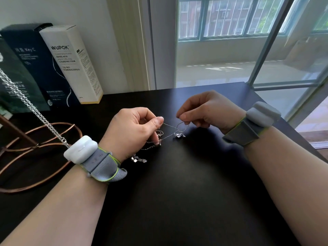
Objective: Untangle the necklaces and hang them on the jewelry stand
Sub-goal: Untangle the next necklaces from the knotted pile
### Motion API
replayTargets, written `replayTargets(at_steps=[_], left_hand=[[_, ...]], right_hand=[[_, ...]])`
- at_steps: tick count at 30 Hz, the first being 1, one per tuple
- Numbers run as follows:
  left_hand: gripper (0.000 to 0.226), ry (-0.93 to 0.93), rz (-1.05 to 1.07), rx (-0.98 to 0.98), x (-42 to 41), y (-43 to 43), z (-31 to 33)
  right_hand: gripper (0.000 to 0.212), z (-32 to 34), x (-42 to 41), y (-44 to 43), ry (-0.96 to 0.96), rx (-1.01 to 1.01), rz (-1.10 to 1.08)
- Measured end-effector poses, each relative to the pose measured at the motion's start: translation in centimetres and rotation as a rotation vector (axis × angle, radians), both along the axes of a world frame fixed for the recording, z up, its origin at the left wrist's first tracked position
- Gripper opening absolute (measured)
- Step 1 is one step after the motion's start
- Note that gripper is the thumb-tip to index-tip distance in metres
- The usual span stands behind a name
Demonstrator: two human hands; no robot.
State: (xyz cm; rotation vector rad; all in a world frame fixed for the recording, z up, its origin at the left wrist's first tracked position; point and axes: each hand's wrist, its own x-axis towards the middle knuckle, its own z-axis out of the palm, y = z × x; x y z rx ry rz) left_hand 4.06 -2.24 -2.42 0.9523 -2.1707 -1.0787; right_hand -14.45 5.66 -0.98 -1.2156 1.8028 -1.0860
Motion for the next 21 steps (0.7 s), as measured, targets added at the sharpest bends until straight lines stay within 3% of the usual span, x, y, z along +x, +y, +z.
replayTargets(at_steps=[21], left_hand=[[0.027, -0.041, 0.038, -0.030, 0.2, -0.4, 0.2]], right_hand=[[0.012, 1.1, -1.8, 0.7, 0.236, -0.083, -0.084]])
